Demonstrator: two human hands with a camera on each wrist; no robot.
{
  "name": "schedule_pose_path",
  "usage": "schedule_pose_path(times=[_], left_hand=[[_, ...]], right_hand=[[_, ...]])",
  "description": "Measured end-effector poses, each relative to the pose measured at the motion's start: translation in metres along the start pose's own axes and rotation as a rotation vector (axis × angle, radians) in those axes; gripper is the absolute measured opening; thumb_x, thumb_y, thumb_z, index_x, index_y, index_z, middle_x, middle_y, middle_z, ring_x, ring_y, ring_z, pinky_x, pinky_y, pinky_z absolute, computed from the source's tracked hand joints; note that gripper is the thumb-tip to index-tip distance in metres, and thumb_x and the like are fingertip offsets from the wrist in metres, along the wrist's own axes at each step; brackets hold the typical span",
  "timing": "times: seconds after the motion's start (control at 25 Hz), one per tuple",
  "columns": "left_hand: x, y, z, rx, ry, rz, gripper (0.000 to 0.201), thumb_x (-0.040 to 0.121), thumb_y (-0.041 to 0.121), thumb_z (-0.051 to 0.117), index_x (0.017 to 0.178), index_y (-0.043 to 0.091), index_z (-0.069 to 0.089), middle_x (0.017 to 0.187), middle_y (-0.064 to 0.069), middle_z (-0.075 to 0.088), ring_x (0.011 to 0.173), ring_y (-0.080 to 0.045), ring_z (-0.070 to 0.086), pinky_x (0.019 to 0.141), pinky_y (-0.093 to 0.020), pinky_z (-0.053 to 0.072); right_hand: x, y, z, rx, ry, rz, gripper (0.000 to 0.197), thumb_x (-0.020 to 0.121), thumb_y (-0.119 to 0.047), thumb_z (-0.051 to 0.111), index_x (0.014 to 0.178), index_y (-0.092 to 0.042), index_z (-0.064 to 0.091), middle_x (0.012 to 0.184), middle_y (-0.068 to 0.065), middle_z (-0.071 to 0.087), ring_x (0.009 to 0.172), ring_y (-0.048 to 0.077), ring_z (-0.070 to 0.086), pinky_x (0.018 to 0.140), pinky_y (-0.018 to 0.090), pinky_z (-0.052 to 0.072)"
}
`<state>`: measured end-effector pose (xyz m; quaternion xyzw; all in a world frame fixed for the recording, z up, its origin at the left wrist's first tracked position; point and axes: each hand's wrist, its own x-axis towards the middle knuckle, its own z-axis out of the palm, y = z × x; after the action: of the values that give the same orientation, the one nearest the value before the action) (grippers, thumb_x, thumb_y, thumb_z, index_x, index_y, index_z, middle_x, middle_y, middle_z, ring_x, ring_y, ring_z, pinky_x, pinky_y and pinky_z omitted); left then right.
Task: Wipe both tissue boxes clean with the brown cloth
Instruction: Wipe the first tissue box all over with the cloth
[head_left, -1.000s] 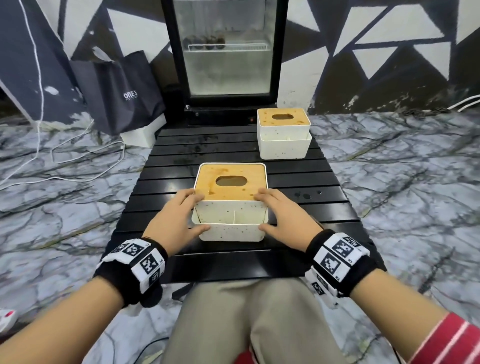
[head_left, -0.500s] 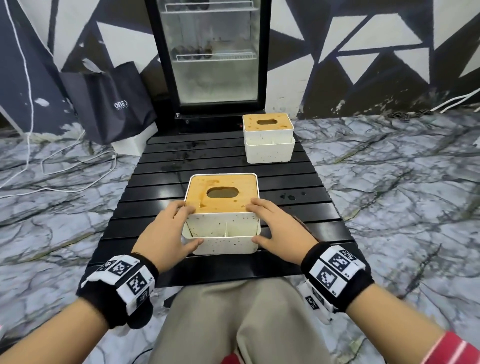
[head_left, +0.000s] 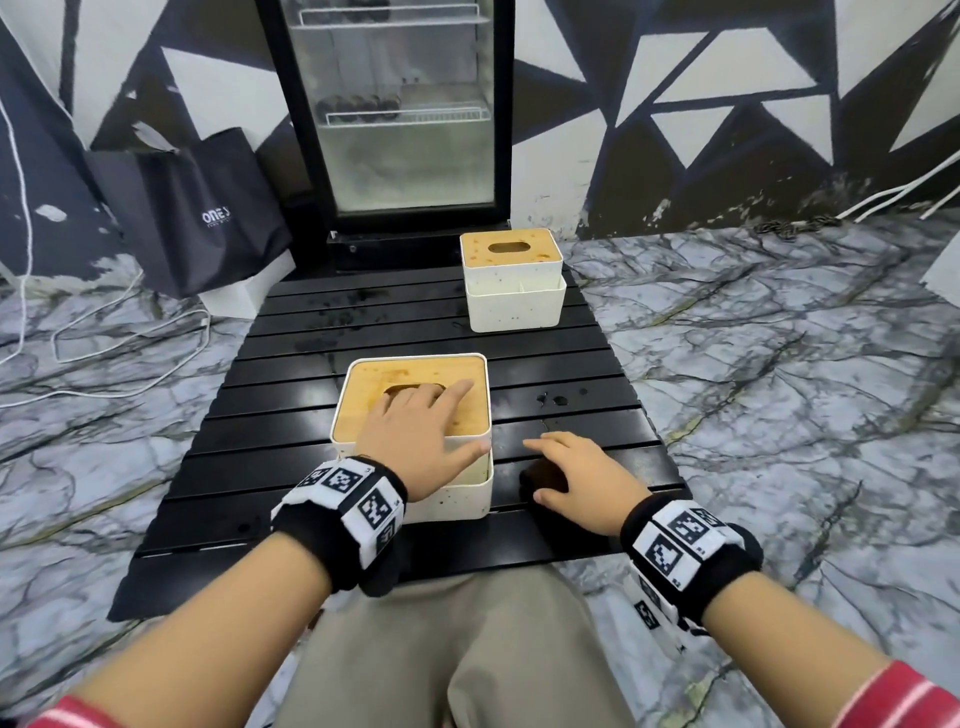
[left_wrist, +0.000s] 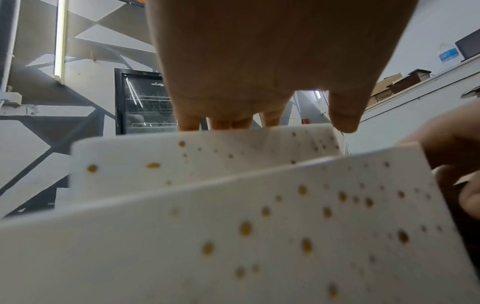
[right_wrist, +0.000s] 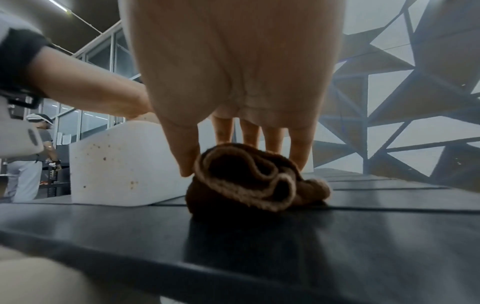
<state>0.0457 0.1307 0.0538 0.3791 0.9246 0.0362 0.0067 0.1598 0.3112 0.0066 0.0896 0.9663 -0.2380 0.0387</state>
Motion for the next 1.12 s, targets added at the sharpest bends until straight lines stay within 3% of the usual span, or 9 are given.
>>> schedule_pose_path(times=[0.16,0.36,0.56,0.68,0.8,0.92,1.04,1.12], left_hand=[[0.010,0.011,0.002,-0.009,-0.024,-0.025,0.068,0.085,0.069,0.033,0.145,0.040,0.019,0.118,-0.001,0.049,0.116,-0.022,0.046,0.104,-0.038,0.031],[0.013,0.014,0.004,-0.002,-0.023,-0.037,0.065,0.086,0.069,0.028,0.145,0.042,0.016,0.119,-0.002,0.054,0.114,-0.024,0.049,0.100,-0.040,0.032],[0.013,0.015,0.004,-0.030,-0.024,-0.043,0.062,0.088,0.066,0.029,0.144,0.042,0.017,0.118,-0.003,0.055,0.112,-0.025,0.049,0.099,-0.042,0.033],[0.011,0.014,0.000,-0.080,0.011,-0.046,0.061,0.088,0.064,0.032,0.143,0.043,0.019,0.111,-0.001,0.056,0.109,-0.024,0.049,0.098,-0.041,0.033],[0.007,0.006,-0.009,-0.324,0.057,-0.028,0.069,0.075,0.073,0.031,0.140,0.048,0.024,0.104,0.003,0.057,0.104,-0.021,0.050,0.097,-0.040,0.037],[0.001,-0.002,-0.021,-0.655,0.152,0.007,0.071,0.069,0.070,0.042,0.136,0.052,0.027,0.123,0.011,0.054,0.114,-0.015,0.047,0.101,-0.039,0.038],[-0.004,0.001,-0.031,-0.870,0.252,0.001,0.074,0.077,0.047,0.065,0.139,0.048,0.024,0.126,0.029,0.041,0.116,0.007,0.040,0.100,-0.021,0.032],[-0.006,0.002,-0.031,-1.003,0.314,-0.011,0.081,0.082,0.023,0.070,0.141,0.044,0.019,0.129,0.030,0.037,0.118,0.013,0.037,0.103,-0.016,0.028]], right_hand=[[0.000,0.002,0.006,-0.079,-0.053,0.029,0.058,0.085,-0.037,0.056,0.137,-0.031,0.032,0.145,-0.004,0.031,0.138,0.017,0.019,0.106,0.043,0.032],[0.000,0.002,0.011,-0.125,-0.050,0.040,0.053,0.087,-0.037,0.054,0.136,-0.033,0.034,0.143,-0.005,0.032,0.136,0.019,0.018,0.101,0.044,0.037],[0.001,-0.005,0.015,-0.249,-0.024,0.070,0.041,0.091,-0.028,0.045,0.132,-0.027,0.037,0.133,0.001,0.038,0.121,0.028,0.031,0.091,0.042,0.039],[0.002,-0.005,0.014,-0.208,-0.020,0.082,0.036,0.091,-0.023,0.045,0.127,-0.024,0.042,0.127,0.004,0.042,0.113,0.030,0.035,0.089,0.041,0.042],[0.003,-0.005,0.005,-0.087,0.002,0.128,0.037,0.090,-0.019,0.045,0.127,-0.023,0.045,0.125,0.007,0.045,0.111,0.032,0.039,0.097,0.038,0.038],[0.007,-0.011,-0.017,0.086,0.154,0.153,0.036,0.089,-0.016,0.048,0.124,-0.022,0.049,0.122,0.009,0.047,0.112,0.033,0.044,0.100,0.033,0.031],[0.011,-0.030,-0.041,0.338,0.365,0.081,0.039,0.085,-0.016,0.057,0.124,-0.022,0.052,0.118,0.006,0.051,0.111,0.024,0.049,0.098,0.024,0.033],[0.011,-0.045,-0.050,0.512,0.453,0.029,0.039,0.081,-0.016,0.062,0.118,-0.023,0.052,0.111,0.000,0.056,0.104,0.016,0.052,0.092,0.021,0.037]])
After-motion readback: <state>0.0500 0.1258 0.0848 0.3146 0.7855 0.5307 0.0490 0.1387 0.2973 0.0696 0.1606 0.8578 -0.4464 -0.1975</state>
